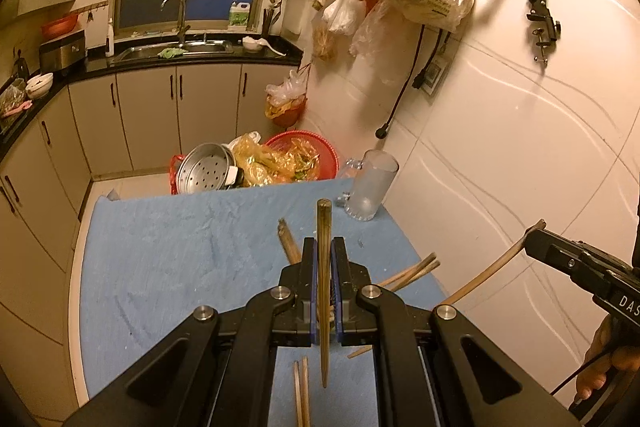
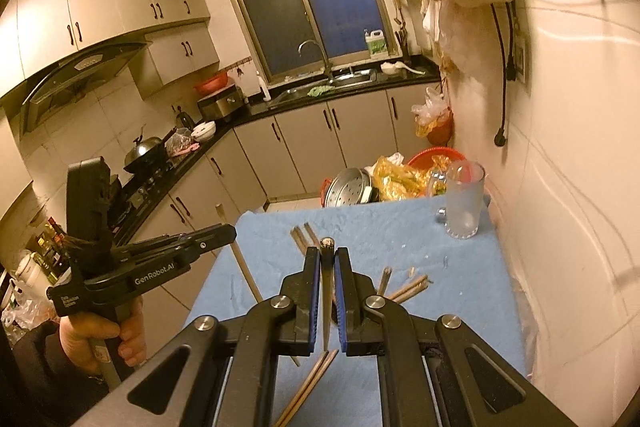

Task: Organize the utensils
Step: 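Lower the chopsticks into the black cup with both grippers, then open both grippers to release the chopsticks into the black cup, then lower the right gripper onto a loose chopstick while the left gripper grasps another, then lift both held chopsticks up over the black cup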

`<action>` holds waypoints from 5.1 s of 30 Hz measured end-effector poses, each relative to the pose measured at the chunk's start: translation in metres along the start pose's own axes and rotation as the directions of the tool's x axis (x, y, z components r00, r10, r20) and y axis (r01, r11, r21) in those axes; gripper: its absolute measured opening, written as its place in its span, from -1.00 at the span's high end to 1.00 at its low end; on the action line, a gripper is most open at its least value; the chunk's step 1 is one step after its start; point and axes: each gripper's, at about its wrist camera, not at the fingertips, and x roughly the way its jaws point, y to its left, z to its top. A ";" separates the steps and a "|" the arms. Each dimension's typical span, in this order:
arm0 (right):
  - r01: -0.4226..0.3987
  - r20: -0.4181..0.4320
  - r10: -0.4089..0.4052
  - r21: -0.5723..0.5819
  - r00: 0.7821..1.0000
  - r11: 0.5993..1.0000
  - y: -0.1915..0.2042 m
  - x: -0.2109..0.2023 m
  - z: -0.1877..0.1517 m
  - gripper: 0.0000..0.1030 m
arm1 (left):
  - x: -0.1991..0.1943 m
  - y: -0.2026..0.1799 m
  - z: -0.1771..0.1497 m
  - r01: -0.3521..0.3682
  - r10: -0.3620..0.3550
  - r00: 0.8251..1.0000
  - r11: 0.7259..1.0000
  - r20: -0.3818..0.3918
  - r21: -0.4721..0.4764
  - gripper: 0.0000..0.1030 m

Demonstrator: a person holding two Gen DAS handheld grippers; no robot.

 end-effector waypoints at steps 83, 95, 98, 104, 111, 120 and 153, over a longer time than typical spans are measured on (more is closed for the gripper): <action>0.153 -0.130 -0.156 -0.040 0.979 0.987 -0.029 0.109 -0.037 0.74 | 0.095 0.003 -0.030 -0.097 0.090 0.989 0.994 -0.118 -0.048 0.74; 0.203 -0.071 -0.201 0.017 0.977 0.979 -0.045 0.065 -0.057 0.07 | 0.073 0.054 -0.087 -0.141 0.114 0.972 0.983 -0.204 -0.121 0.10; 0.200 -0.099 -0.194 0.053 0.976 0.978 -0.051 0.063 -0.069 0.07 | 0.095 0.061 -0.121 -0.150 0.108 0.944 0.982 -0.311 -0.112 0.10; 0.180 -0.210 -0.162 0.066 0.964 0.982 -0.053 0.081 -0.106 0.07 | 0.135 0.054 -0.168 -0.101 0.057 0.897 0.992 -0.438 -0.079 0.11; 0.183 -0.315 -0.142 0.107 0.939 0.977 -0.065 0.103 -0.136 0.07 | 0.169 0.043 -0.178 -0.080 0.056 0.878 0.996 -0.476 -0.030 0.14; 0.171 -0.366 -0.123 0.101 0.923 0.980 -0.062 0.123 -0.146 0.07 | 0.193 0.038 -0.181 -0.092 0.086 0.864 0.996 -0.496 0.012 0.54; 0.121 -0.461 -0.064 0.096 0.885 0.988 0.015 0.239 -0.182 0.84 | 0.148 0.131 -0.199 -0.080 -0.050 0.835 0.974 -0.548 -0.210 0.86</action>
